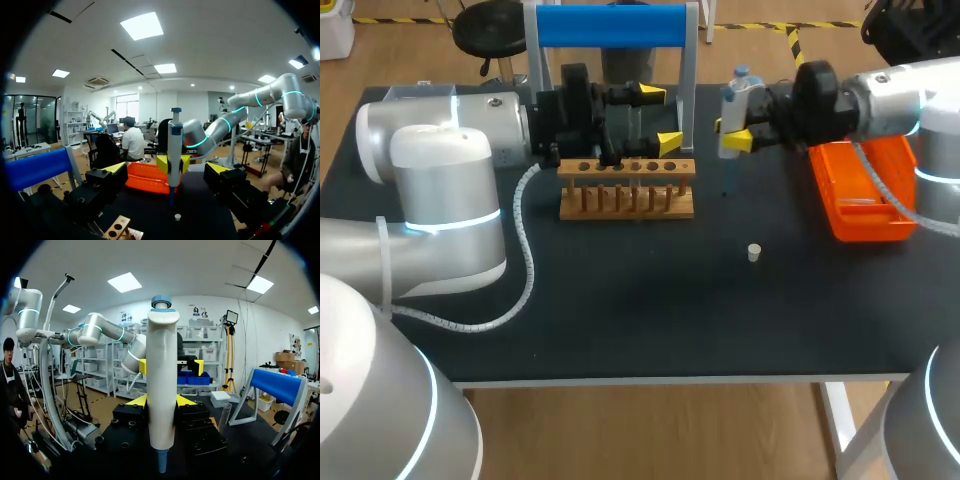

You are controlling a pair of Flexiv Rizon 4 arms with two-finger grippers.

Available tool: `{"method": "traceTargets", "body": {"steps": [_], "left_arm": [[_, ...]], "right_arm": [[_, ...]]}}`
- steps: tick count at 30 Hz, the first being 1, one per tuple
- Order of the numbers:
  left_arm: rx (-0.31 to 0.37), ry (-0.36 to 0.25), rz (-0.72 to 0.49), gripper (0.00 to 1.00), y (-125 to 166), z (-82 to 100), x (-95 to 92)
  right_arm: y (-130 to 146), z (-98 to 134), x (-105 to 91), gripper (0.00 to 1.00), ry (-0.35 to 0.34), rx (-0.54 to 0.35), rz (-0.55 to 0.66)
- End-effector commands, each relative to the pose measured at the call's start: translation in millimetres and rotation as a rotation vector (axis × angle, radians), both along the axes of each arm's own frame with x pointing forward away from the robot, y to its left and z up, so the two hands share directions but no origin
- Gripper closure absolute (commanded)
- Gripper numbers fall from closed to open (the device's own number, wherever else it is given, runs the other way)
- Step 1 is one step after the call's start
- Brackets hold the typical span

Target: Invert the test tube, pick up the pipette, mount the tip to pipette, aspirate from beaker and dispense into the tube, eject the tip, return the pipette, and cap with the stopper.

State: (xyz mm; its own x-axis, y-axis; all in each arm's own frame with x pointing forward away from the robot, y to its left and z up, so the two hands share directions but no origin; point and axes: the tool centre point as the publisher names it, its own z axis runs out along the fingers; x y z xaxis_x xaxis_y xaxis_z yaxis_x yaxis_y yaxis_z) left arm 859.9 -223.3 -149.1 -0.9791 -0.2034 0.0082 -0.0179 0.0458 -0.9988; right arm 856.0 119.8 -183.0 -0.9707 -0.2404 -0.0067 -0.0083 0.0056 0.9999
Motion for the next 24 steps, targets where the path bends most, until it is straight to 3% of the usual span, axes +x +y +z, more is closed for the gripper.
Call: {"method": "traceTargets", "body": {"steps": [1, 24], "left_arm": [[-0.002, -0.001, 0.003, 0.0, 0.0, -0.5, -1.0], [-0.002, -0.001, 0.003, 0.0, 0.0, -0.5, -1.0]], "right_arm": [[15.2, -2.6, 3.3, 1.0, 0.002, -0.001, 0.011], [67.3, -7.0, 3.1, 1.0, 0.009, 0.011, 0.057]]}}
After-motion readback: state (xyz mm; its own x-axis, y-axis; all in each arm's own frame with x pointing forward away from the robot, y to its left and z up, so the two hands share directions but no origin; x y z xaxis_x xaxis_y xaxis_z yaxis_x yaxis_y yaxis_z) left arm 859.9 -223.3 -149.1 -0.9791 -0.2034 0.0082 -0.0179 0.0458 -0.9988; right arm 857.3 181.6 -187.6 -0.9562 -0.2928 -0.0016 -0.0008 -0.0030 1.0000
